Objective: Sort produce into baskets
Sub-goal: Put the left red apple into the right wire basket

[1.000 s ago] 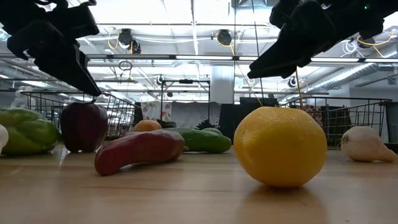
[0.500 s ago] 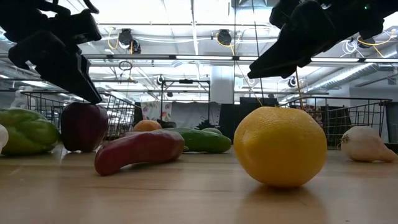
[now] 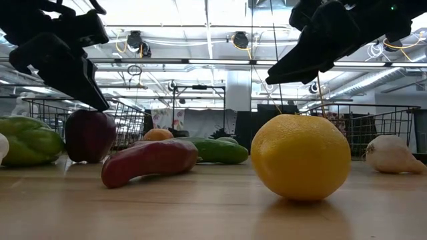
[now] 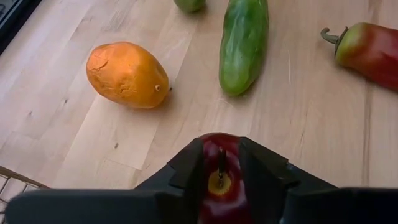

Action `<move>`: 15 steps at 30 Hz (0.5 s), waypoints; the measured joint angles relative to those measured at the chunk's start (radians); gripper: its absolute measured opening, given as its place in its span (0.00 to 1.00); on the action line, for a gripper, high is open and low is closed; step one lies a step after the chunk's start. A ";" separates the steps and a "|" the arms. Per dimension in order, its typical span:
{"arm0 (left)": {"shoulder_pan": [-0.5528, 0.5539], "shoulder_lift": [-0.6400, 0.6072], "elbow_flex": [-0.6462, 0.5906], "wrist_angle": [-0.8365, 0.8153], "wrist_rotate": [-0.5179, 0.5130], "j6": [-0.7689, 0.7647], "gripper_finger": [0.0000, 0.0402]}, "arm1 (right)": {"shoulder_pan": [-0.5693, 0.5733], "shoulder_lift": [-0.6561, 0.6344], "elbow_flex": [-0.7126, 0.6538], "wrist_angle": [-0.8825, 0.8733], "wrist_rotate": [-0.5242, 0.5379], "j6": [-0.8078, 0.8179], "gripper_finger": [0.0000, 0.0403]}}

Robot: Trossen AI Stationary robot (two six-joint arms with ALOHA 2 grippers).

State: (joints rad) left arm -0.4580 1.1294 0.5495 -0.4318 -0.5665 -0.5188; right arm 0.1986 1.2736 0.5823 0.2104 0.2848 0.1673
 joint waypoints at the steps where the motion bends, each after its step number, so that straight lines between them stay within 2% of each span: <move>1: 0.000 0.000 0.000 -0.001 0.000 0.000 0.23 | 0.000 0.000 0.000 0.000 0.000 0.000 0.53; 8: 0.000 0.000 0.000 -0.008 -0.001 0.001 0.04 | 0.000 0.000 0.000 0.000 0.000 0.000 0.53; 15: 0.000 0.000 0.000 -0.007 -0.001 0.001 0.03 | 0.000 0.000 0.000 0.000 0.000 0.000 0.53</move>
State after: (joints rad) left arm -0.4580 1.1294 0.5495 -0.4387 -0.5671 -0.5180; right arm 0.1986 1.2736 0.5823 0.2104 0.2848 0.1669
